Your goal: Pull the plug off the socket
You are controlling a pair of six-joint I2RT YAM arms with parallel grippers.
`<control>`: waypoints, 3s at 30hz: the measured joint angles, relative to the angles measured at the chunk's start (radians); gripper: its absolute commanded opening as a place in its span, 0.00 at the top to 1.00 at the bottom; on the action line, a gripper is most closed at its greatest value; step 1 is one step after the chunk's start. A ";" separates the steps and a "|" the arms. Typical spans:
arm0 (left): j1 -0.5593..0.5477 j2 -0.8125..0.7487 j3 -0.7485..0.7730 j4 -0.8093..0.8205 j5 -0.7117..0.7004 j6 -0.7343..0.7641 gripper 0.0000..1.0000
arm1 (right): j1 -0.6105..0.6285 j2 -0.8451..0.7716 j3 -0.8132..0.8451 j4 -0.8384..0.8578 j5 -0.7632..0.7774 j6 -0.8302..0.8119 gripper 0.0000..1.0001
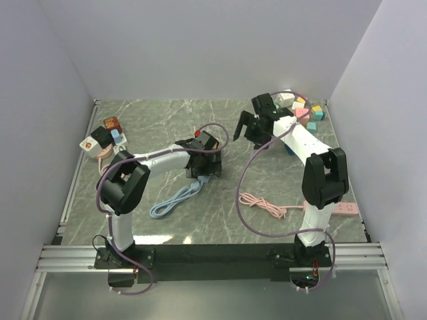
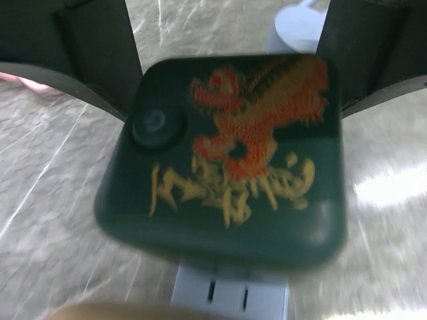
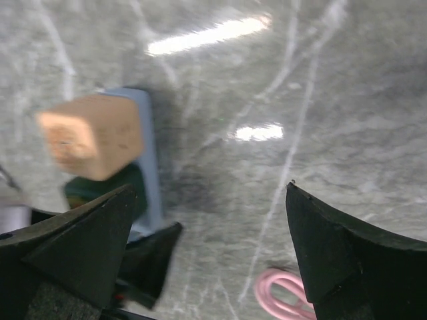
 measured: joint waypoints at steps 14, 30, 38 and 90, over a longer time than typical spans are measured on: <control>0.041 -0.412 -0.167 -0.001 -0.060 -0.155 0.01 | 0.123 0.216 0.353 -0.105 0.014 0.046 0.00; 0.238 -0.631 -0.443 0.105 0.057 -0.185 0.01 | 0.254 0.486 0.593 -0.242 0.072 0.155 0.21; 0.257 -0.508 -0.442 0.173 0.150 -0.090 0.01 | 0.249 0.520 0.633 -0.248 0.059 0.139 1.00; 0.274 0.100 -0.343 1.179 0.821 -0.225 0.99 | 0.235 0.478 0.793 -0.392 0.035 0.036 1.00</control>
